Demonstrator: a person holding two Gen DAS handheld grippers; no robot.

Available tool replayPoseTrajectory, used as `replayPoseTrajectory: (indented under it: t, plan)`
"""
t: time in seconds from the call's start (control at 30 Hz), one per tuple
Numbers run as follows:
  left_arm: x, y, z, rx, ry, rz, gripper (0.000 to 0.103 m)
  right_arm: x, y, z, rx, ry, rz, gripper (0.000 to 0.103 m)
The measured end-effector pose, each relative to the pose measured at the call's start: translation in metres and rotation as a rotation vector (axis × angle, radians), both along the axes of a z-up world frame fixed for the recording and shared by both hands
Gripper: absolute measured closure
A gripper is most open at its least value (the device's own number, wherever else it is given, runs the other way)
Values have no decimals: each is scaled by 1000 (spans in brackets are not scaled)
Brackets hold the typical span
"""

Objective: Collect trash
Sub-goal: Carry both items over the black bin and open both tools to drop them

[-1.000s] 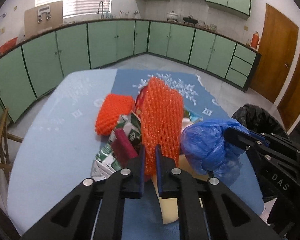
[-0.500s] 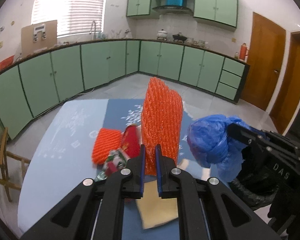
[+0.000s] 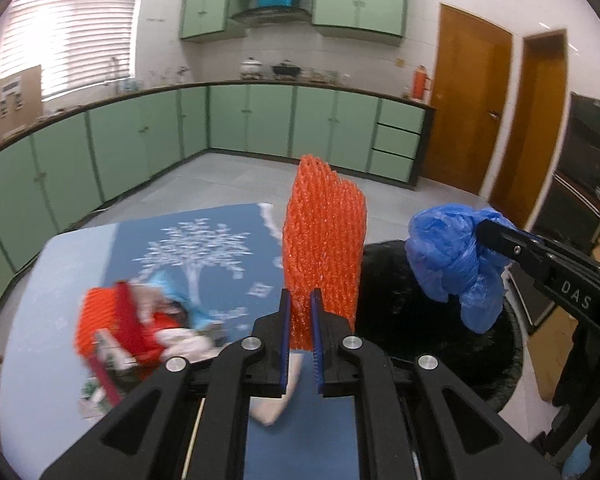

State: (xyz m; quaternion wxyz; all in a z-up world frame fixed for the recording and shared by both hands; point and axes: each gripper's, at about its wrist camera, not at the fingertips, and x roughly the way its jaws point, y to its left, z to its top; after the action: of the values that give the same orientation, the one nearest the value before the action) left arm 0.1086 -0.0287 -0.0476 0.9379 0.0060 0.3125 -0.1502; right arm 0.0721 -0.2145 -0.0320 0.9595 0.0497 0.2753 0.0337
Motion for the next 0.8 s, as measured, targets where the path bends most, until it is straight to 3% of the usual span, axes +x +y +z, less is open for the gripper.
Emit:
replayPoseTrajectory:
  t: [0.27, 0.53, 0.6, 0.63, 0.67, 0.77, 0.8]
  plan:
    - [24, -73, -23, 6, 36, -105, 94, -7, -76, -35, -5, 62, -151, 92]
    - [44, -115, -43, 3, 99, -175, 92, -5, -111, -72, 13, 139, -221, 87]
    - [43, -123, -47, 0, 111, -188, 82, -2, -114, -77, 15, 156, -232, 82]
    - [43, -124, -48, -3, 119, -190, 64, -2, -114, -80, 16, 164, -238, 71]
    - [43, -123, -48, -17, 124, -190, 55, -1, -113, -81, 16, 168, -248, 63]
    - [41, -116, -45, -17, 113, -182, 48, -5, -116, -87, 12, 171, -279, 42]
    - [40, -113, -44, -11, 107, -176, 48, -6, -114, -87, 12, 168, -284, 42]
